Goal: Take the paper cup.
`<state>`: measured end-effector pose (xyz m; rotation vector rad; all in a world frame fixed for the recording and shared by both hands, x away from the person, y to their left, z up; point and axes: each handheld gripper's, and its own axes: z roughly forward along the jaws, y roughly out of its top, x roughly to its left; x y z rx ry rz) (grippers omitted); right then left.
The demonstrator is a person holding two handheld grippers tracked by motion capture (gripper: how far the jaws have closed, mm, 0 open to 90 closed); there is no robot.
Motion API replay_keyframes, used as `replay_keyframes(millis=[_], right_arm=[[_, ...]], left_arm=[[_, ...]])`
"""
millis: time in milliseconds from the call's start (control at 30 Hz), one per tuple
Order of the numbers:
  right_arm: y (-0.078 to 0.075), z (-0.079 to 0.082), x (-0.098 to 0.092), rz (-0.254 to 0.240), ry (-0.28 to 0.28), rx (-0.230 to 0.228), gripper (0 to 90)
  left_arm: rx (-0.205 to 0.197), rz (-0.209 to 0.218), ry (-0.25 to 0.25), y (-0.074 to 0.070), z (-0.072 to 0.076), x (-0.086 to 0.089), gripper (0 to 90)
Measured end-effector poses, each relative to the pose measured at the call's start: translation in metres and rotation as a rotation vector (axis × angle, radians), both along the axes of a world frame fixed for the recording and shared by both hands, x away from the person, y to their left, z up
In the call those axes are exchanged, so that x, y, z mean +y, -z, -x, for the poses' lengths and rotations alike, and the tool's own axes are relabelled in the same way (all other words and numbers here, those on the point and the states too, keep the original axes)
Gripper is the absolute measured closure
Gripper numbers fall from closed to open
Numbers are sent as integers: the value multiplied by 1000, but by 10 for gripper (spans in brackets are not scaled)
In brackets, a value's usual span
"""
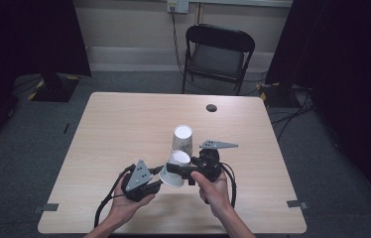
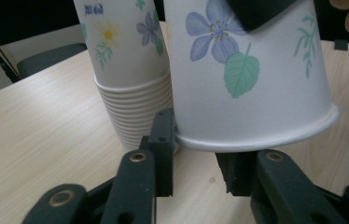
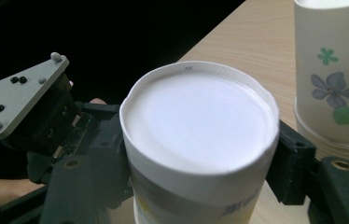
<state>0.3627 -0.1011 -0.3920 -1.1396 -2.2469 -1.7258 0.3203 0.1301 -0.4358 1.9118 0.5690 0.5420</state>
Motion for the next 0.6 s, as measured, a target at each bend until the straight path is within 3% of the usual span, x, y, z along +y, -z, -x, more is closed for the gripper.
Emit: replay_keyframes(millis=[300,500,600], right_arm=[[6,-4,-2,-34,-13,66,320],[3,0,3,0,-12,-12,278],[3,0,2,-3,-15,-22,253]], left_arm=[[12,0,0,-2,-2,5,798],[45,13,27,-1,-4,7,851],[54,18,35,-1,-4,8,852]])
